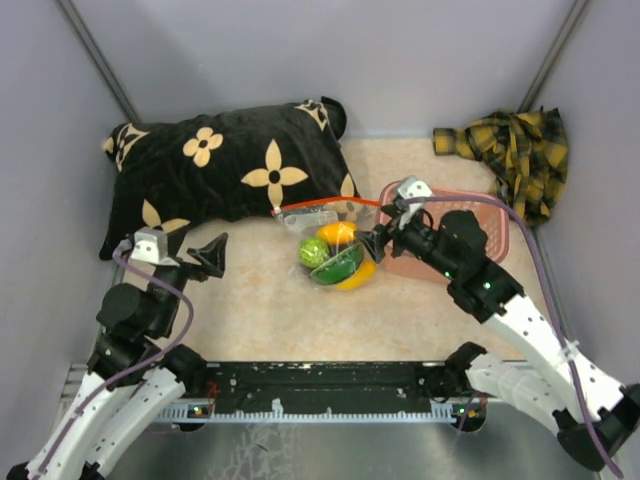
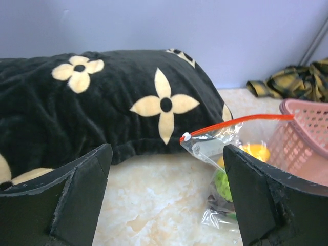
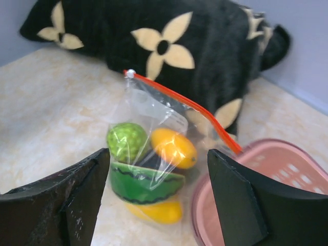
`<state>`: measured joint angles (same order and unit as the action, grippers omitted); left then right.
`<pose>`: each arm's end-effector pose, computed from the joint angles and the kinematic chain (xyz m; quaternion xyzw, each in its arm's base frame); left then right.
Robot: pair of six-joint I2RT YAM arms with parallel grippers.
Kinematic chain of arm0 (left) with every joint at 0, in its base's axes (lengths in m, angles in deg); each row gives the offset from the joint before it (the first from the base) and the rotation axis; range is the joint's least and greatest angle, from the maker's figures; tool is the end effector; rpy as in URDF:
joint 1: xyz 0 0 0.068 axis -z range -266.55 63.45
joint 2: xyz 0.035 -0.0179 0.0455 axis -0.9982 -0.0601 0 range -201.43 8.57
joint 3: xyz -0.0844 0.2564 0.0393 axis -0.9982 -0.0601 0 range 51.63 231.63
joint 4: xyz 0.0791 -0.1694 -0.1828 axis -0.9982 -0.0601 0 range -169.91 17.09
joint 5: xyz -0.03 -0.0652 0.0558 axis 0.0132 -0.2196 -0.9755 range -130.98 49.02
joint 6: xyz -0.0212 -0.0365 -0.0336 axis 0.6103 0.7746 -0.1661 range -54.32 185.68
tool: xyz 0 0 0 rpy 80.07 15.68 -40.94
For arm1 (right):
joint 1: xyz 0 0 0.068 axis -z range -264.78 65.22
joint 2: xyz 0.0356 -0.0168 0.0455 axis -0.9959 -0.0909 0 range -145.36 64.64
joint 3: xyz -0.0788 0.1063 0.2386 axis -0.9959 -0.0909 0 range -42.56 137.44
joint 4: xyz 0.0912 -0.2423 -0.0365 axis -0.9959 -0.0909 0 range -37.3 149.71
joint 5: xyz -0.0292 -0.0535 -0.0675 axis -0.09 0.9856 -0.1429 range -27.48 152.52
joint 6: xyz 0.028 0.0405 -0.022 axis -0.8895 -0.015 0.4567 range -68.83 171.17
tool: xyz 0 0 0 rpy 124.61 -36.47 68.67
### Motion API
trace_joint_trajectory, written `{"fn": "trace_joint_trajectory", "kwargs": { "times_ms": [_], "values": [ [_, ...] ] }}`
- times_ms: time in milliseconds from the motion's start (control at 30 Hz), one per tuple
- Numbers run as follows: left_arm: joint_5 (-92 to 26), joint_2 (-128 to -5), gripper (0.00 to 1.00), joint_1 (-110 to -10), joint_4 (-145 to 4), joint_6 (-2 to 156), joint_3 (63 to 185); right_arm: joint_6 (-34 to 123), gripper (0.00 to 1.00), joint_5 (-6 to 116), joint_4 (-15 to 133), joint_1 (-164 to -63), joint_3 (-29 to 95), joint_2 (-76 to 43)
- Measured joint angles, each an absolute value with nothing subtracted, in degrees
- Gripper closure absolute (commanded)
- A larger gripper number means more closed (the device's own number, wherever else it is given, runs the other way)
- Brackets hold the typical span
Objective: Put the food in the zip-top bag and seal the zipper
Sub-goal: Place the zipper food storage bag at the center of the board, then reset both arms
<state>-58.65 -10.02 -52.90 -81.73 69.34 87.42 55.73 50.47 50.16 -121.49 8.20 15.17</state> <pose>0.0833 -0.0425 0.3431 0.0548 0.6539 -0.1441 0.7407 0.1557 0.1253 0.3640 -0.3293 0.6796 0.2564 0.6034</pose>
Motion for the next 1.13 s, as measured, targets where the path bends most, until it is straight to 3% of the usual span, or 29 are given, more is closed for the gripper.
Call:
{"fn": "trace_joint_trajectory", "kwargs": {
  "times_ms": [333, 533, 800, 1133],
  "values": [
    [-62.1, 1.9, 0.00, -52.9, -84.6, 73.3, 86.9, 49.1, 0.22, 84.2, 44.8, -121.5, -0.1, 34.1],
    [-62.4, 7.4, 0.00, -52.9, -87.5, 75.1, 87.1, 46.6, 0.22, 95.7, 39.7, -121.5, -2.1, 45.8],
    [-62.9, 7.6, 0.00, -53.0, -87.4, 76.1, 84.4, 45.1, 0.21, 101.5, 38.6, -121.5, -5.3, 58.6],
    [-64.5, 7.6, 0.00, -53.6, -87.1, 75.2, 83.7, 45.1, 0.21, 101.9, 38.6, -121.5, -5.4, 58.9]
  ]
}}
